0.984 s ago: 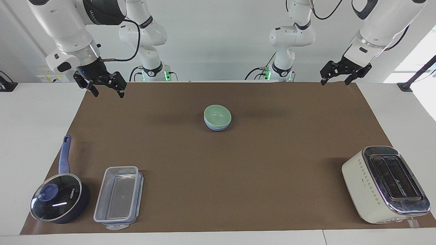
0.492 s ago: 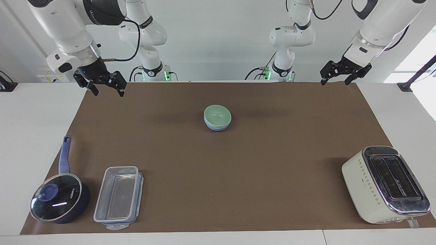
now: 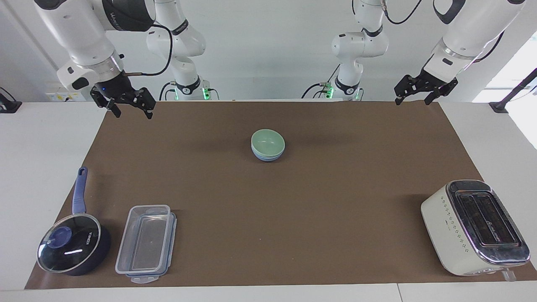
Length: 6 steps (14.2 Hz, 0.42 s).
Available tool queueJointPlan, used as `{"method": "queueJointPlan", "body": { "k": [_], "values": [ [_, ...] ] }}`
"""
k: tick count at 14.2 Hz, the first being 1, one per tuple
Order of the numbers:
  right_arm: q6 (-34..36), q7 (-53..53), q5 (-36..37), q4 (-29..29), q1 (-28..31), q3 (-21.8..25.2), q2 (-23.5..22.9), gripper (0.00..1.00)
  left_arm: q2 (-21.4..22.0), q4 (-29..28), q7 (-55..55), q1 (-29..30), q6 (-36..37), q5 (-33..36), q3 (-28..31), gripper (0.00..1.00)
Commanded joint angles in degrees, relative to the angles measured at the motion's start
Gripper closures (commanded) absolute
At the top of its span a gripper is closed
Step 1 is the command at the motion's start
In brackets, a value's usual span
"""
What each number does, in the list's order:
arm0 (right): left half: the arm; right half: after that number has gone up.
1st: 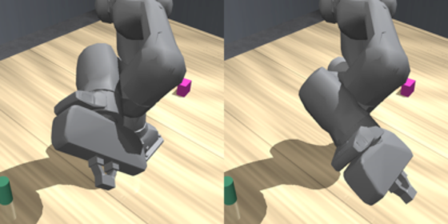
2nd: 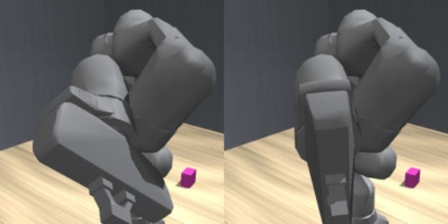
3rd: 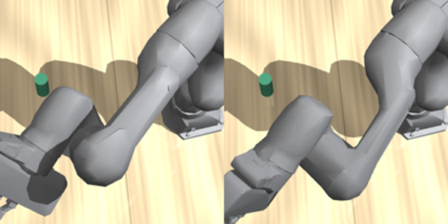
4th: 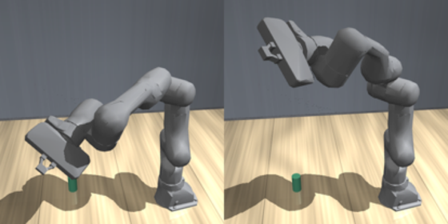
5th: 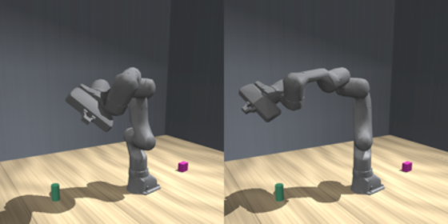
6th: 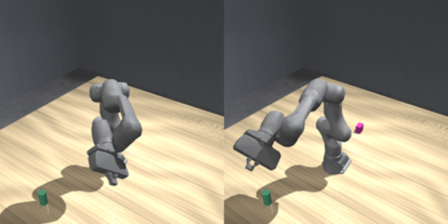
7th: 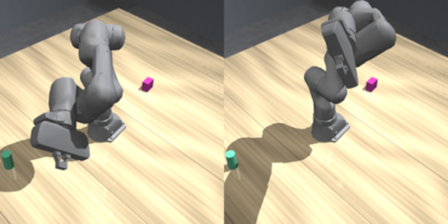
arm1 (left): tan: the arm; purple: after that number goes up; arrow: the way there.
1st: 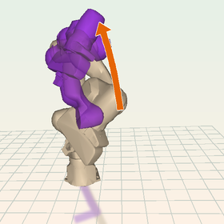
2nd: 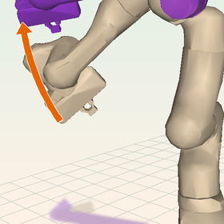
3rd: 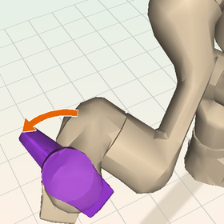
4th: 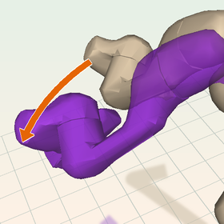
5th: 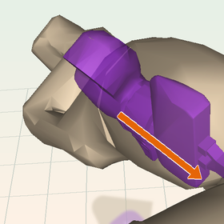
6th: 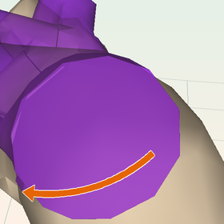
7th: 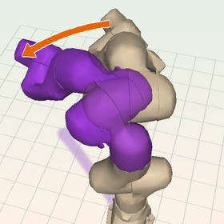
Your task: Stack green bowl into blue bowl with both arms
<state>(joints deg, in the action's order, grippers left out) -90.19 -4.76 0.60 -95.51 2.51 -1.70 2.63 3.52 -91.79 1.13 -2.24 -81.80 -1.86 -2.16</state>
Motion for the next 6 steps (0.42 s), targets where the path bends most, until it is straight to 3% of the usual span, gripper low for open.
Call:
{"method": "queueJointPlan", "body": {
  "k": [1, 6],
  "values": [
    [0.7, 0.6, 2.3, 0.6, 0.2, -0.5, -0.1, 0.0, 0.4, 0.0, -0.2, 0.3, 0.1, 1.0, -0.2, 0.0],
    [0.4, -0.2, 1.5, 0.5, 0.8, -0.6, -0.1, 0.0, 0.4, 0.0, -0.2, 0.3, 0.1, 1.0, -0.2, 0.0]
  ]
}}
